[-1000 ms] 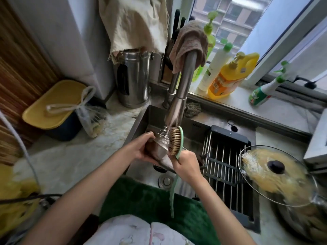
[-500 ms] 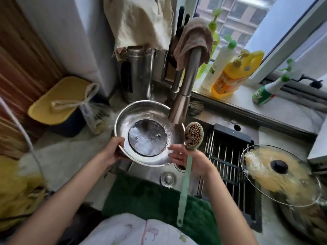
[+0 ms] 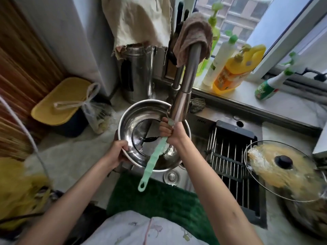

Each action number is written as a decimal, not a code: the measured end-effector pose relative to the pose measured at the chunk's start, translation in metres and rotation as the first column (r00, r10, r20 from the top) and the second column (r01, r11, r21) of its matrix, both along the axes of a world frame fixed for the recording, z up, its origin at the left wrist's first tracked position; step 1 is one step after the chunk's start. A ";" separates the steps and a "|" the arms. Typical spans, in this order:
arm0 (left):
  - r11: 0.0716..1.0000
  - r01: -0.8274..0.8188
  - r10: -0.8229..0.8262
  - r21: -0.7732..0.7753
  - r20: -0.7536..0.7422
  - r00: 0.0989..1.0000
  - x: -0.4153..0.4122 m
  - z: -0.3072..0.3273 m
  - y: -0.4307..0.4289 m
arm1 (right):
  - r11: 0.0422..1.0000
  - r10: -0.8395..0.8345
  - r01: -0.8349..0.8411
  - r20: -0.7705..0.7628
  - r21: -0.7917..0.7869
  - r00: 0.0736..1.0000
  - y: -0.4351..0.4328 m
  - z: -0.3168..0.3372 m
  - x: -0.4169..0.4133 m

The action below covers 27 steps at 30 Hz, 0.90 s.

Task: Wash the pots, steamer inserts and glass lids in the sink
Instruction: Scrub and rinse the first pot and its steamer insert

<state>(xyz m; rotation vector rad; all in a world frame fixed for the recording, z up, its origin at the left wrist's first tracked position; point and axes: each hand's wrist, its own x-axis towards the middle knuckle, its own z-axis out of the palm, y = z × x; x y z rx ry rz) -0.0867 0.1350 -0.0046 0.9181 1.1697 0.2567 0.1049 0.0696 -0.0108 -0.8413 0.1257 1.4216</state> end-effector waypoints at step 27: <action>0.997 0.049 -0.049 -0.057 0.008 0.999 0.028 0.005 -0.002 | 0.326 0.644 -0.589 0.630 -0.739 -0.435 -0.059 0.002 0.027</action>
